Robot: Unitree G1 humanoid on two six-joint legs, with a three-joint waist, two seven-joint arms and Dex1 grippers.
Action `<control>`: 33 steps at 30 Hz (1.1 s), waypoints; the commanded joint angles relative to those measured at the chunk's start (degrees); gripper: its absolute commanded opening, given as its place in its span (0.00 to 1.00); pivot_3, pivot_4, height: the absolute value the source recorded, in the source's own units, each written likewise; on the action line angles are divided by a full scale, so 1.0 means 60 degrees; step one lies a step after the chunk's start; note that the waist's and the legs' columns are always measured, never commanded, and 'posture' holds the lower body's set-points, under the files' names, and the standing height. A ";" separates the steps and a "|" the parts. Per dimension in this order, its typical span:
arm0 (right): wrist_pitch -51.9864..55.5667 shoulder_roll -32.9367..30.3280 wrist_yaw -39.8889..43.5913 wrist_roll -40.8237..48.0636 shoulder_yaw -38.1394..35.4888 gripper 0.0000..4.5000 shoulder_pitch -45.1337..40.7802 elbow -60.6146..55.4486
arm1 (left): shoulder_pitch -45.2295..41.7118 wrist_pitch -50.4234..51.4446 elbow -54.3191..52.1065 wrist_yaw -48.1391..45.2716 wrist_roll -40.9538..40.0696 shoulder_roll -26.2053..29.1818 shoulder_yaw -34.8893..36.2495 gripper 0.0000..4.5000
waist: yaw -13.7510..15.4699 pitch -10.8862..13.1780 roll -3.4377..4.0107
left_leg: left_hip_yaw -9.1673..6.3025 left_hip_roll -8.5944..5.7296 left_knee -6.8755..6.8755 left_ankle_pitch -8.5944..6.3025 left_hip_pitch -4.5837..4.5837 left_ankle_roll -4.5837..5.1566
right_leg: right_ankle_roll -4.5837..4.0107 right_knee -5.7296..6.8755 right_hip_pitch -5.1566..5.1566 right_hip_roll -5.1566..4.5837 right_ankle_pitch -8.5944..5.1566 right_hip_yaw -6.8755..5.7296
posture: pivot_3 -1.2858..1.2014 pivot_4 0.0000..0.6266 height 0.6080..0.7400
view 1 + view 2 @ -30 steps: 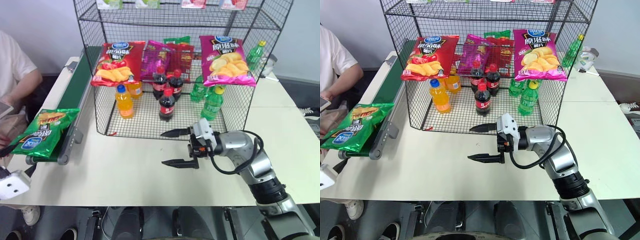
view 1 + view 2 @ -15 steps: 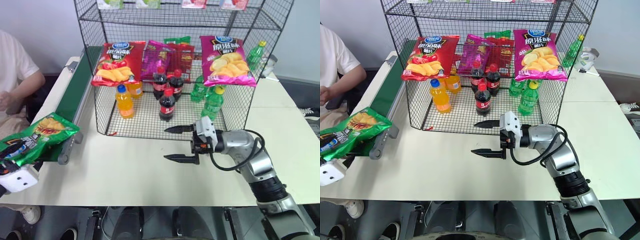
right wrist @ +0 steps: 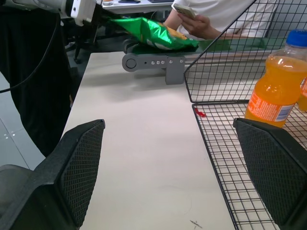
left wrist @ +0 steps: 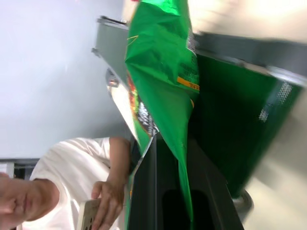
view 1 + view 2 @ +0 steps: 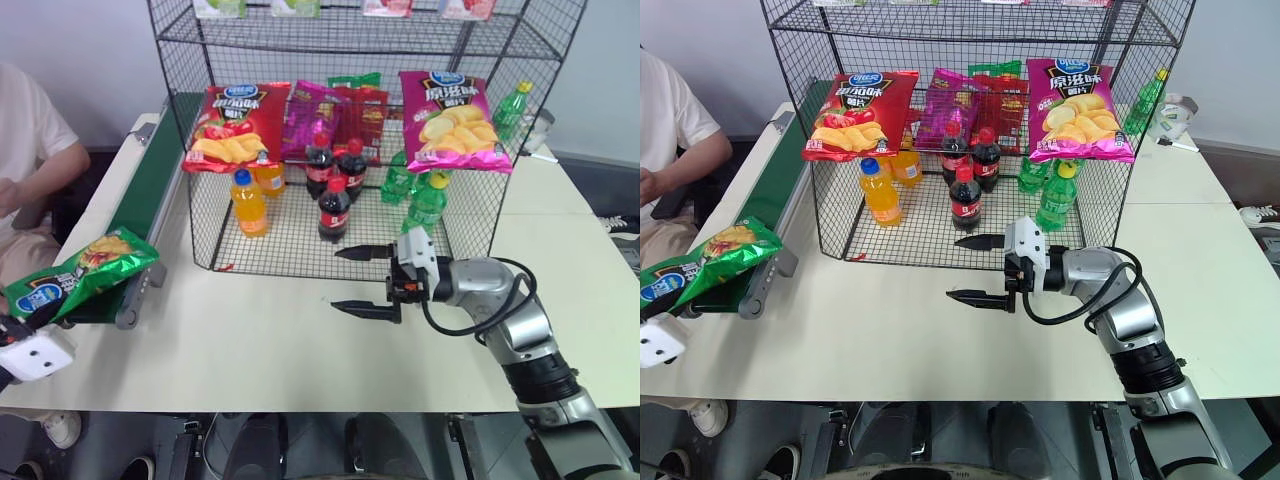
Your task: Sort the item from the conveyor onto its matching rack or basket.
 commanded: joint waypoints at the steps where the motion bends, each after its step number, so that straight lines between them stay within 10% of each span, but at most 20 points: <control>1: -0.0211 0.0042 -0.0018 0.0025 -0.0247 1.00 -0.0251 -0.0049 | 0.0225 0.0541 -0.1127 -0.1658 -0.3733 -0.0208 0.0801 0.01 | -0.0008 0.0000 -0.0001 | 0.0000 0.0001 0.0001 0.0000 0.0000 0.0000 | 0.0000 0.0001 -0.0001 -0.0002 0.0000 0.0001 | 0.52 0.24 0.99; 7: -0.0536 -0.0024 0.0173 -0.0109 -0.0281 1.00 -0.0401 0.0397 | 0.2910 0.4813 -0.5130 -0.6125 -0.9678 -0.0161 0.2163 0.01 | -0.0213 -0.0002 -0.0004 | -0.0002 0.0002 -0.0004 0.0000 0.0000 -0.0004 | -0.0003 -0.0015 0.0006 -0.0015 -0.0001 0.0001 | 0.52 0.24 0.99; 15: -0.0075 -0.0141 0.0813 0.0410 -0.0326 1.00 -0.0411 0.0375 | 0.4175 1.0642 -0.8110 -0.7578 -1.4124 0.0233 0.4098 0.01 | -0.0193 0.0006 0.0009 | -0.0005 -0.0002 -0.0004 0.0000 0.0053 -0.0003 | -0.0005 -0.0013 0.0061 0.0001 -0.0003 0.0000 | 0.52 0.24 0.99; 33: 0.2505 -0.0482 0.2243 0.1911 0.0259 1.00 -0.0578 -0.0997 | -0.1703 1.3499 -0.7727 -0.8375 -1.3296 0.0577 -0.0283 0.01 | -0.0218 0.0013 0.0020 | -0.0006 0.0007 -0.0017 0.0000 0.0100 -0.0002 | -0.0005 -0.0033 0.0100 0.0041 -0.0004 0.0017 | 0.52 0.24 0.99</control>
